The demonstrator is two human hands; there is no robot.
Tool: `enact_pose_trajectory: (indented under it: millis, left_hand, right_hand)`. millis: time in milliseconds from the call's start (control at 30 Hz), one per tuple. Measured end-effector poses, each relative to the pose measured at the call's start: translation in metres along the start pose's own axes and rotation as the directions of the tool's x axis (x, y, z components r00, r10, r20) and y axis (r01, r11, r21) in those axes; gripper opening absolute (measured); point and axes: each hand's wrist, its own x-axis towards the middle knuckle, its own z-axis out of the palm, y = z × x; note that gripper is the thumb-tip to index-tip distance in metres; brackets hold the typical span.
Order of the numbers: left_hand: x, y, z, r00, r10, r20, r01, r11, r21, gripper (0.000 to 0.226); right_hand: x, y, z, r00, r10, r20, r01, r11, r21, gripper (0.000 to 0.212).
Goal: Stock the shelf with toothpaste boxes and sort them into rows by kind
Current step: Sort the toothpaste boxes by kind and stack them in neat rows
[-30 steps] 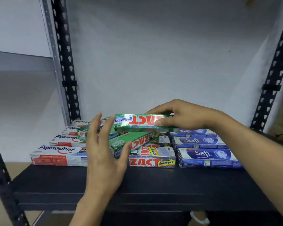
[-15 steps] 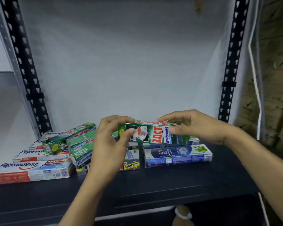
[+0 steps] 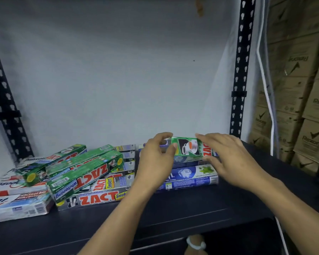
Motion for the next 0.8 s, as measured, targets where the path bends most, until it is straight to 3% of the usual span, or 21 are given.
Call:
enact_pose_trajectory:
  millis: [100,200,367,600,800]
  left_hand:
    - [0.002,-0.017,-0.003,0.980,0.112,0.166,-0.163,0.927,0.339,0.046]
    - [0.001,-0.035,-0.005,0.951,0.072,0.301,-0.225,0.828,0.514,0.051]
    - [-0.002,-0.047,-0.004,0.943,0.040,0.331,-0.231,0.795,0.561,0.047]
    - [-0.002,-0.045,-0.006,0.936,0.009,0.351,-0.223,0.787,0.576,0.046]
    - [0.009,-0.033,-0.013,0.894,-0.079,0.441,-0.223,0.775,0.591,0.045]
  right_hand:
    - [-0.011,0.036,0.010,0.990,0.135,0.046,-0.136,0.991,0.016,0.066]
    - [-0.021,0.070,0.020,0.964,0.246,0.102,-0.253,0.966,0.054,0.064]
    - [-0.010,0.106,0.030,0.916,0.361,0.176,-0.365,0.931,-0.014,0.057]
    - [0.027,0.132,0.049,0.888,0.318,0.333,-0.336,0.942,-0.005,0.041]
    - [0.068,0.140,0.049,0.793,0.378,0.478,-0.473,0.877,0.091,0.047]
